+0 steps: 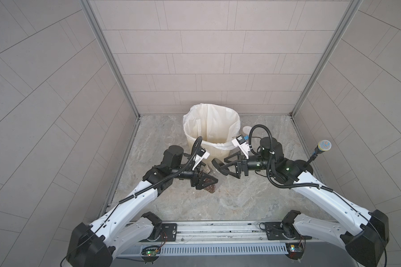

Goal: Empty the moldy dried flower tea in the jars
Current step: Unscrew the lid from the jar.

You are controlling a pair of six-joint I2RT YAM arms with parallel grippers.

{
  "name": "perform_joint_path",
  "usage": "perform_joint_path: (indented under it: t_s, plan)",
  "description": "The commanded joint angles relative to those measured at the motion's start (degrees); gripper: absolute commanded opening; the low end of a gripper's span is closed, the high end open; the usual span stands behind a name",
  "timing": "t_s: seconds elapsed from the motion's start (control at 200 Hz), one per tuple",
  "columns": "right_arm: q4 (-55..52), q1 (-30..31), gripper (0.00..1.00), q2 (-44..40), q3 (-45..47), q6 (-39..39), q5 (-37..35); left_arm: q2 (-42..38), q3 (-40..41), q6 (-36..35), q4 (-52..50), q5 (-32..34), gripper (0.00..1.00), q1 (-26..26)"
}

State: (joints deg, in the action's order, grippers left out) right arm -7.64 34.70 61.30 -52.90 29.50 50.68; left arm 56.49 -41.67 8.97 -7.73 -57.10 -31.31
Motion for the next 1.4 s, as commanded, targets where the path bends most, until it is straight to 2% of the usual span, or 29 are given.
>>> perform_joint_path:
  t_s: [0.0, 0.22, 0.465, 0.796, 1.181, 1.316, 1.396]
  plan:
    - [-8.06, 0.02, 1.0, 0.1, -3.59, -2.36, -1.99, -2.3, -1.42, -5.03, -0.01, 6.68, 0.73, -0.26]
    - [-10.89, 1.13, 1.0, 2.94, -6.35, 3.38, -6.88, -3.65, -1.67, -11.76, -2.07, 12.55, 0.71, -1.35]
    - [-12.13, 3.05, 1.0, 6.3, -10.45, 2.72, -6.97, -3.81, -2.8, -17.26, -4.32, 13.49, 0.71, -3.27]
    - [-16.8, 3.62, 0.98, 9.2, -12.06, -1.11, -3.75, -5.9, -1.96, -18.72, -0.95, 16.23, 0.7, -5.25]
    - [-20.6, 3.45, 0.98, 10.7, -13.8, -3.22, -10.61, -6.13, -1.76, -16.01, 0.32, 15.0, 0.7, -5.43]
    - [-17.93, 3.45, 0.97, 11.12, -13.72, -2.7, -6.06, -6.02, -1.95, -16.12, 0.59, 14.35, 0.7, -5.42]
    - [-17.65, 3.45, 0.91, 11.67, -13.89, -3.42, -2.84, -6.04, -2.34, -16.35, 1.02, 13.91, 0.7, -5.36]
